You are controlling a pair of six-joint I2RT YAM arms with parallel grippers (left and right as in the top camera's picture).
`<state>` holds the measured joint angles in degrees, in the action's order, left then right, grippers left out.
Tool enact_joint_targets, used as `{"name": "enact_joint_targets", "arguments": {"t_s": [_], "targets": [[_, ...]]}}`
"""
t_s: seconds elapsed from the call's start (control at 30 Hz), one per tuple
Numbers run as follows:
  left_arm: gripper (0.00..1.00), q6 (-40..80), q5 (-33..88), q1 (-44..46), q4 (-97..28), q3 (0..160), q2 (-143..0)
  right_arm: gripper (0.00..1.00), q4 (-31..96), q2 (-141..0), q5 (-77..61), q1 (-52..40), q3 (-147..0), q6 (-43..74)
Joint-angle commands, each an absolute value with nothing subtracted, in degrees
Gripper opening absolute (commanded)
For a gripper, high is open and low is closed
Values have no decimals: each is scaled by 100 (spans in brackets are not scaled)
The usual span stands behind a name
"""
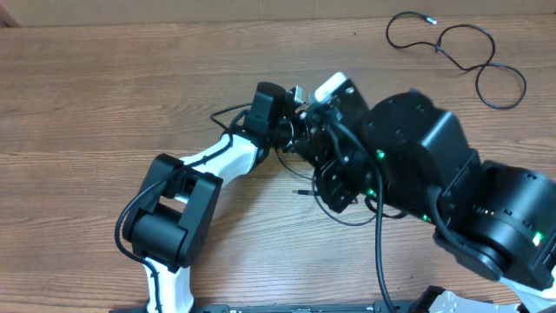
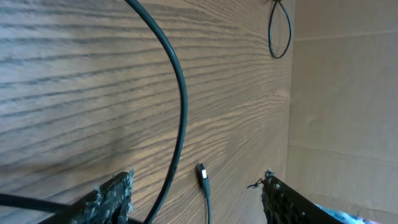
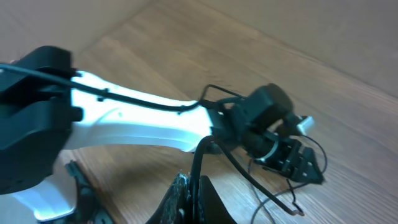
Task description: Untangle cables
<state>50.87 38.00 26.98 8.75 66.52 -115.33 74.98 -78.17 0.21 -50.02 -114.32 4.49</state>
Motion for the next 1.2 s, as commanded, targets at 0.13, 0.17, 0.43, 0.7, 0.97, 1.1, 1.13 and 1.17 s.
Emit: {"name": "enact_joint_targets", "arguments": {"t_s": [0.13, 0.17, 0.43, 0.7, 0.97, 1.1, 1.13, 1.17], "targets": [[43, 4969, 3531, 2947, 882, 6746, -11605, 4, 7404, -7789, -19, -5317, -11522, 469], [32, 4967, 3529, 2961, 884, 6746, -11605, 4, 7404, -7789, -19, -5321, -11520, 467], [4, 4753, 3511, 2965, 902, 6746, -11605, 4, 7478, -7789, -14, -5321, -11522, 467], [100, 4305, 3402, 2969, 875, 6746, -11605, 4, 7537, -7789, -14, -5321, -11522, 467], [100, 4066, 3039, 3052, 703, 6746, -11699, 4, 7533, -7789, -16, -5319, -11520, 467], [100, 3975, 2939, 3203, 749, 6746, -11780, 4, 7533, -7789, -14, -5319, -11522, 467], [100, 3916, 2934, 3245, 753, 6746, -11819, 4, 7533, -7789, -14, -5319, -11522, 467], [100, 3883, 2936, 3297, 755, 6746, -11858, 4, 7533, -7789, -14, -5319, -11520, 467]]}}
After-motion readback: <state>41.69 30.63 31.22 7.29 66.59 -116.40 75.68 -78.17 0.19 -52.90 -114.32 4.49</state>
